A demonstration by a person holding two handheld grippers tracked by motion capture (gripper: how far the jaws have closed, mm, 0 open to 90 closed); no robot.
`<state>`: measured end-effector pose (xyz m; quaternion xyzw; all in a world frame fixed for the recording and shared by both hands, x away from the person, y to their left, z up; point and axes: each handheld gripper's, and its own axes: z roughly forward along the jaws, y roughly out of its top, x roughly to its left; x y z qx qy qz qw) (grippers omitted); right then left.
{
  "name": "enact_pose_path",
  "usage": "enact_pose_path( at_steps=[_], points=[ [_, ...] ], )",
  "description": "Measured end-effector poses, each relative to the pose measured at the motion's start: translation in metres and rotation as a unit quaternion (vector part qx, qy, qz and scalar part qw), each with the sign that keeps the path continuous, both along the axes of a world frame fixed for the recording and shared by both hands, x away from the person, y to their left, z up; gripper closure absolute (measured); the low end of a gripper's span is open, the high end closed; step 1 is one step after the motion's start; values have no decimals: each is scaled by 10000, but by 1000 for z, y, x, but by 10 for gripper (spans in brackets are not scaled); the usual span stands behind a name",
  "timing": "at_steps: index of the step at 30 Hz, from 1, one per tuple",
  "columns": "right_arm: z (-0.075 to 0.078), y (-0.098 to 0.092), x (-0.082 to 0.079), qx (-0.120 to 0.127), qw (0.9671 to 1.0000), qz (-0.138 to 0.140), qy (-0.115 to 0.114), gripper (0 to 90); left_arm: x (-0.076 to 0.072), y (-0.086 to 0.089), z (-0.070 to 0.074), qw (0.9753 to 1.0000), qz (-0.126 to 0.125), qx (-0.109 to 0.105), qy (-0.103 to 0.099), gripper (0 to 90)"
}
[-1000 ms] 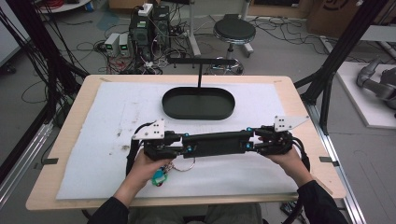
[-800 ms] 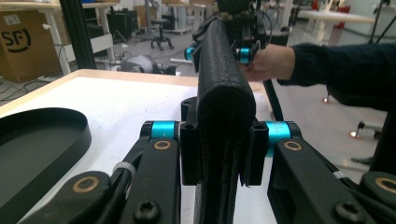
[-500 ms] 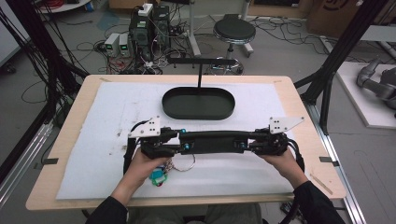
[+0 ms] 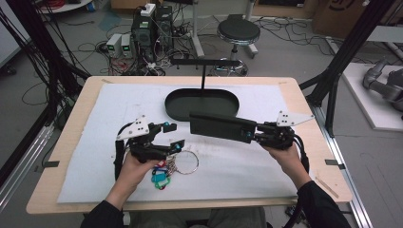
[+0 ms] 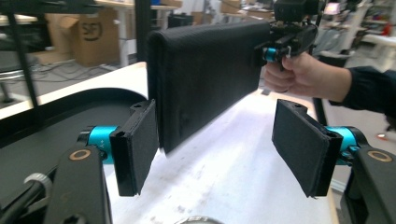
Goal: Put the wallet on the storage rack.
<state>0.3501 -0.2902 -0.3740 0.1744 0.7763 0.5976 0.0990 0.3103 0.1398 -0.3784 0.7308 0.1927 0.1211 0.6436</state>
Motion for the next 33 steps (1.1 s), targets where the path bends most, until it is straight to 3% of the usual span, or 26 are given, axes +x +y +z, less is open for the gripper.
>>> enact_pose_path(
  at_steps=[6, 13, 17, 22, 33],
  points=[
    [3, 5, 18, -103, 9994, -336, -34, 767, -20, 16, -5, 9993, 341, 164, -66, 297],
    [7, 17, 40, -142, 9980, -600, -105, 767, -39, 32, -15, 9966, 697, 360, -239, 271],
    [8, 25, 51, -139, 9977, -658, -129, 768, -42, 40, -18, 9959, 825, 297, -227, 271],
    [8, 39, 68, -169, 9973, -707, -122, 768, -43, 43, -19, 9957, 867, 202, -251, 271],
    [-4, 72, 103, -203, 9962, -849, -59, 768, -43, 42, -19, 9955, 849, 227, -352, 272]
  ],
)
